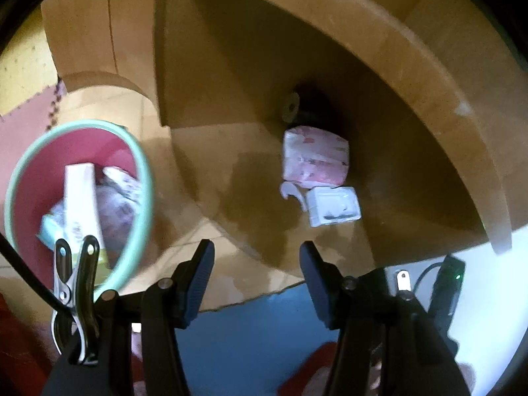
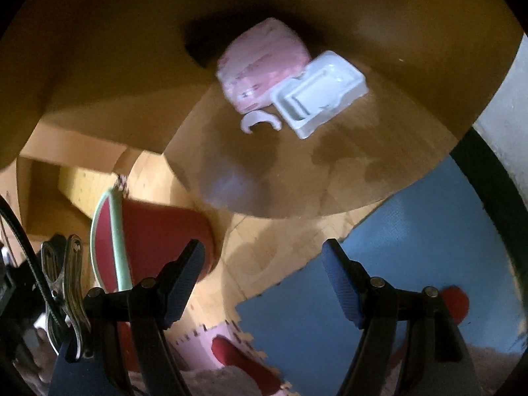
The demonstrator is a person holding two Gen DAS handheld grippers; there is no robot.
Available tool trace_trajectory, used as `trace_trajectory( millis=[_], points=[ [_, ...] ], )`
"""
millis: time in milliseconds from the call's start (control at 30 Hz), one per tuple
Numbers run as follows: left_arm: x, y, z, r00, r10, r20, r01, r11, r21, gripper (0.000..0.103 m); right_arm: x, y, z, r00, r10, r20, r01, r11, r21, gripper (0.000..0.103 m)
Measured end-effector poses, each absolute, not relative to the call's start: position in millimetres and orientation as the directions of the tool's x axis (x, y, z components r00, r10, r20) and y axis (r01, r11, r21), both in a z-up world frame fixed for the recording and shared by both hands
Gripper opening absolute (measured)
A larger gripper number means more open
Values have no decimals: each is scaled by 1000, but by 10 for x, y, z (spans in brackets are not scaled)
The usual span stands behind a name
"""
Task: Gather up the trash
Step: 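Move both grippers back to the desk toward the pink packet and white tray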
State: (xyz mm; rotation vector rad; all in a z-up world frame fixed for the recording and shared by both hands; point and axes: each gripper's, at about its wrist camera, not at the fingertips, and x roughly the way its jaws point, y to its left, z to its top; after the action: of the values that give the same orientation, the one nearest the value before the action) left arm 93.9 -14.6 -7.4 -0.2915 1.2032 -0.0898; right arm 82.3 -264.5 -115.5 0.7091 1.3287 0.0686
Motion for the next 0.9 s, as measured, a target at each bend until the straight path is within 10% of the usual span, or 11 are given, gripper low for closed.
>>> trace_trajectory(
  millis=[367, 900],
  points=[
    [1238, -495, -237, 596, -237, -768, -88, 930, -356, 63, 1100, -2946, -1576, 324, 424, -846, 494, 687, 533, 75],
    [1049, -446, -794, 506, -182, -843, -29, 973, -227, 63, 1326, -2952, -1825, 341, 395, -853, 471, 714, 518, 75]
  ],
)
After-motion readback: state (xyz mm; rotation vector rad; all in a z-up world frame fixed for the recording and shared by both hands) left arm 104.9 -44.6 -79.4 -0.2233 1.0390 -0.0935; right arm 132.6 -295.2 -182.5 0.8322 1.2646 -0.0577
